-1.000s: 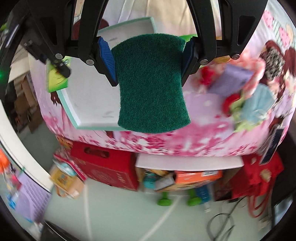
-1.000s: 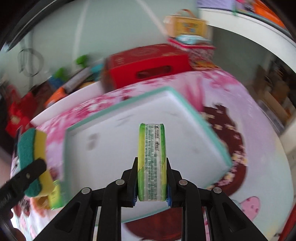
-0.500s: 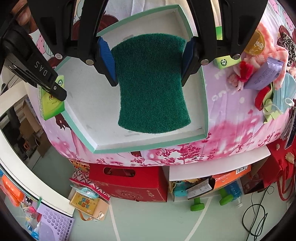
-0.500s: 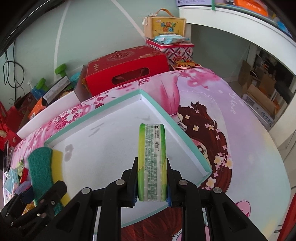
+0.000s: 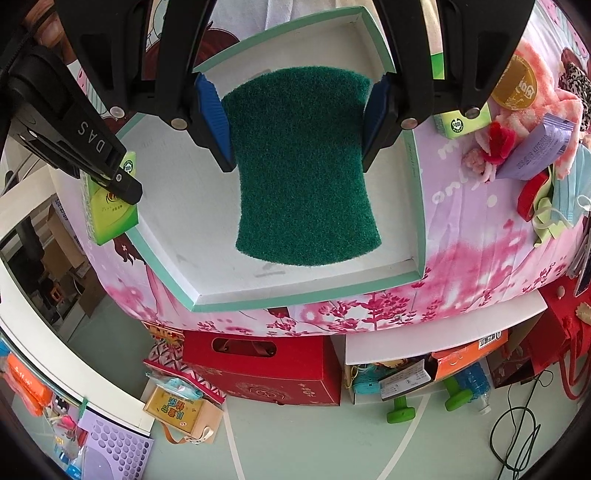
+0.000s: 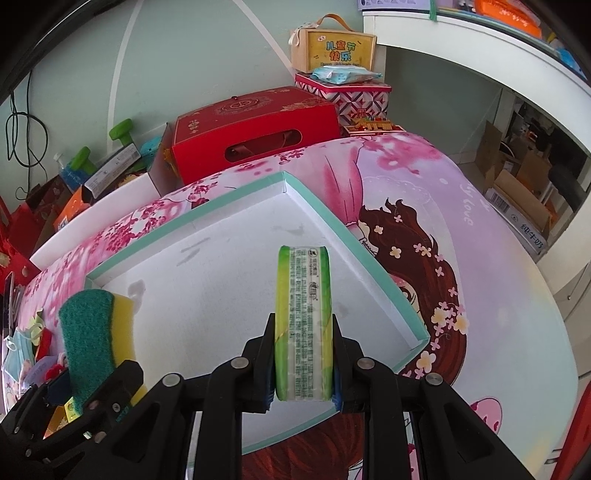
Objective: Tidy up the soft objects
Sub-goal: 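Carry the sponge and roll pack over the white tray with both tools, then open both tools to drop the sponge and roll pack into the tray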
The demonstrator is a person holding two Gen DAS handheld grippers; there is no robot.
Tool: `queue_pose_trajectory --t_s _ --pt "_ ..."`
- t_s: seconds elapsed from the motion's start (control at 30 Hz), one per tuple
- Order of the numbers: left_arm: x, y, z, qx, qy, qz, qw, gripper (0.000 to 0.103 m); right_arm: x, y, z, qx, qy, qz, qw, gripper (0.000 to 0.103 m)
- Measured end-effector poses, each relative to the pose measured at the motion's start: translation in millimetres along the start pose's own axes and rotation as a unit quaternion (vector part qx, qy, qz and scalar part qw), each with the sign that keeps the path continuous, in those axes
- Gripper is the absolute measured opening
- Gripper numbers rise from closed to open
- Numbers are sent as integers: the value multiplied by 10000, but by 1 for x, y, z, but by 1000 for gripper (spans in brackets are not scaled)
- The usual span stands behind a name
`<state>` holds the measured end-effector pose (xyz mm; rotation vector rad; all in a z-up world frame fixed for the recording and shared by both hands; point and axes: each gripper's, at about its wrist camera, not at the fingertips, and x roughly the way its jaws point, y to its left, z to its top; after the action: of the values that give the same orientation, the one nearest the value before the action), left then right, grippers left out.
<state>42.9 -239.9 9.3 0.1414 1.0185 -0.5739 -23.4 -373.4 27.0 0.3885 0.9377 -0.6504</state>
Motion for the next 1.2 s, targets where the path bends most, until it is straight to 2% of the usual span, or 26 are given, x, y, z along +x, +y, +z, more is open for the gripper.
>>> queue_pose_trajectory --t_s 0.37,0.43,0.53,0.57,0.6,0.67,0.73,0.77,0.83,0.9,1.2 --pt "-2 0 1 -19 -28 -6 10000 67 -6 1 2 -38 -52 14 10000 25" --pt "-3 1 1 -30 -37 -11 10000 81 -7 2 2 -32 -64 36 10000 25" --pt "-5 2 1 -48 -49 -25 10000 83 -10 3 2 -41 -88 48 9999 27" --pt "-5 3 2 -53 -63 -16 10000 83 -11 3 3 -50 -113 24 9999 32" --pt "-6 3 2 -57 -69 1 10000 83 -12 3 3 -60 -127 8 9999 42" --pt "-7 4 2 -84 -69 37 9999 83 -15 4 4 -72 -157 -2 9999 53" --pt "-7 7 2 -130 -50 99 9999 83 -18 7 4 -125 -174 0 9998 55" --pt "-8 10 2 -157 -47 141 9998 84 -18 9 4 -162 -178 -18 9997 60" --pt "-11 15 3 -235 -83 228 9994 96 -19 13 3 -247 -170 -47 9995 63" --pt "-15 22 3 -340 -138 297 9989 97 -20 17 1 -286 -148 -33 9995 71" --pt "-24 54 5 -708 -279 637 9951 97 -16 25 -7 -300 -66 -168 9994 84"
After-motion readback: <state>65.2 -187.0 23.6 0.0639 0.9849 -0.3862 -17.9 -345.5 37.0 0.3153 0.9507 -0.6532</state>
